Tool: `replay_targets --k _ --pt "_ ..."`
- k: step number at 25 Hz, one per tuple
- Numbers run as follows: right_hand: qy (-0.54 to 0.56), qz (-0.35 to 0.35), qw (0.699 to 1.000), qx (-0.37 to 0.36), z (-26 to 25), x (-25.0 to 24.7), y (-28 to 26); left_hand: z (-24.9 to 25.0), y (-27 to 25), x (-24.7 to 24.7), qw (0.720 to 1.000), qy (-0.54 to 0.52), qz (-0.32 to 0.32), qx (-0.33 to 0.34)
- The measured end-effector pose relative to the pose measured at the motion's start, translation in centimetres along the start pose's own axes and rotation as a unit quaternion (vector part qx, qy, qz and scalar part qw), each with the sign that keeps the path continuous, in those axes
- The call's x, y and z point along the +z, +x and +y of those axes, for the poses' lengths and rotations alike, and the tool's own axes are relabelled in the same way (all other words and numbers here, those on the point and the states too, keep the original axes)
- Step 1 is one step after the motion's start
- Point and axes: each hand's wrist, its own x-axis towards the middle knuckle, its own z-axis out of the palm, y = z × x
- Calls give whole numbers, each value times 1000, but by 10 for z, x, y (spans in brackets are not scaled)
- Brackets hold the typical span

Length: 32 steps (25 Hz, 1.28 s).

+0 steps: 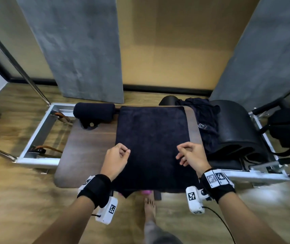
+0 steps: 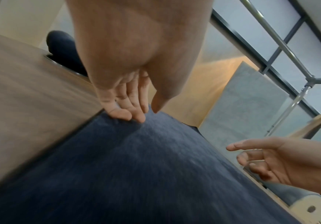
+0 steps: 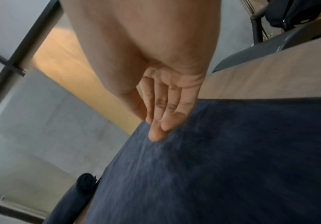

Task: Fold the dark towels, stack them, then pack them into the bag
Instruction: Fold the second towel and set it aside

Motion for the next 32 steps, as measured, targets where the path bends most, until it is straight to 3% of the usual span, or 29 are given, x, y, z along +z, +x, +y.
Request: replay_targets --k 6,10,14,20,25,29,32 --pt "-204 61 977 10 45 -22 -70 -31 -67 -11 995 96 -16 -28" --pt "-221 63 973 17 57 -24 -90 -38 -86 -13 997 77 0 -11" --pt "-223 29 974 5 46 -22 -89 -25 -84 -13 992 125 2 22" --pt "-109 48 988 -94 -44 -7 -26 55 -7 -24 986 83 81 118" --pt "-71 30 989 -125 -111 25 53 108 77 -11 989 55 100 96" --pt "-72 6 993 -98 -110 32 81 96 92 -3 996 -32 43 70" --pt "-114 16 991 -71 -73 18 76 65 67 -3 999 3 35 35"
